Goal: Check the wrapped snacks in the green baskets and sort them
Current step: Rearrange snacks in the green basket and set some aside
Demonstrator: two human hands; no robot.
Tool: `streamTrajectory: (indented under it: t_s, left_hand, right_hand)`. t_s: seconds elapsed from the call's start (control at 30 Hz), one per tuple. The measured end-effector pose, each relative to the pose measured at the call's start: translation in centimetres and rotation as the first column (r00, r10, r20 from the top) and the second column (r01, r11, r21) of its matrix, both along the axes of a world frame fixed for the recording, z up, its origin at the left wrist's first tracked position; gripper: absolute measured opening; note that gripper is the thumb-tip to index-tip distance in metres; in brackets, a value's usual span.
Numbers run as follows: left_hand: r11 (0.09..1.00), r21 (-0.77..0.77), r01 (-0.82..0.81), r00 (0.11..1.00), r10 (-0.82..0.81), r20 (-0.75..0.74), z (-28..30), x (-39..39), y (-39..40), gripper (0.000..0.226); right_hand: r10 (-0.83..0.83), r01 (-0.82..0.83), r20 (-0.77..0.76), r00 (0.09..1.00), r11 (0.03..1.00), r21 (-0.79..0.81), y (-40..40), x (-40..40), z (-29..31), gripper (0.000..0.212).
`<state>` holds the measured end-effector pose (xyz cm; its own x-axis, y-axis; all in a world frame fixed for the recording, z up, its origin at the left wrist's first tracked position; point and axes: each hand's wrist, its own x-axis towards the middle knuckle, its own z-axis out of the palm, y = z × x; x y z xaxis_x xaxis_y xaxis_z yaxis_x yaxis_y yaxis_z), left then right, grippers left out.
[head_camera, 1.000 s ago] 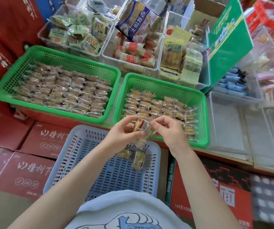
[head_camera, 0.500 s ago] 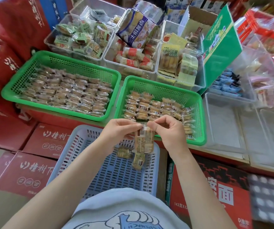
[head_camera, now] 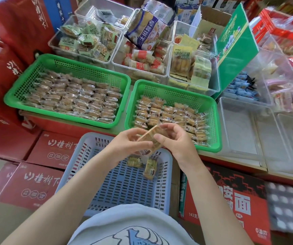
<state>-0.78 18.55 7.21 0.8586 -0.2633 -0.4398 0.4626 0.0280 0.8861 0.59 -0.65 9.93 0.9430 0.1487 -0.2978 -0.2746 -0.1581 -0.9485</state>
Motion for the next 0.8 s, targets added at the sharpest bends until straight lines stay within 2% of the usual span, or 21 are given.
streamTrajectory:
  t_s: [0.13, 0.3, 0.37, 0.43, 0.47, 0.57, 0.67, 0.8]
  left_hand:
    - [0.998, -0.018, -0.065, 0.997, 0.066, 0.048, 0.3, -0.6, 0.1, 0.033]
    - [0.992, 0.064, -0.108, 0.99, 0.101, 0.095, -0.2, -1.3, 0.6, 0.033]
    - [0.992, 0.072, -0.103, 0.99, 0.095, 0.101, -0.3, -1.5, 0.8, 0.035]
    - [0.996, 0.054, -0.07, 0.993, 0.065, 0.098, -0.2, -1.7, 0.8, 0.036]
    - [0.998, 0.052, -0.043, 0.995, 0.038, 0.095, -0.1, -1.8, 0.9, 0.037]
    - [0.999, 0.039, 0.038, 0.996, -0.041, 0.074, 0.4, -1.7, 1.1, 0.039]
    - [0.999, -0.047, -0.012, 1.0, 0.013, 0.029, 1.0, -1.4, 1.2, 0.038]
    - [0.977, -0.177, -0.119, 0.993, 0.115, -0.037, 1.2, -1.2, 0.9, 0.007]
  right_hand:
    - [-0.052, 0.052, 0.004, 0.999, 0.998, 0.018, 0.7, 0.2, 0.0, 0.014]
    - [-0.056, 0.071, 0.109, 0.993, 0.988, -0.138, 0.9, -0.2, 0.2, 0.008]
    - [0.01, 0.073, 0.251, 0.968, 0.945, -0.319, 1.1, -0.3, 0.4, 0.012]
    - [0.146, 0.107, 0.405, 0.903, 0.836, -0.538, 1.3, -0.3, 0.2, 0.015]
    - [0.194, 0.123, 0.446, 0.874, 0.8, -0.587, 1.5, -0.4, 0.1, 0.014]
    - [0.265, 0.112, 0.494, 0.829, 0.786, -0.609, 2.1, -0.7, 0.0, 0.013]
    - [0.313, 0.083, 0.527, 0.79, 0.798, -0.597, 2.6, -1.0, 0.3, 0.012]
    - [0.294, 0.098, 0.562, 0.773, 0.82, -0.564, 2.8, -1.2, 0.6, 0.01]
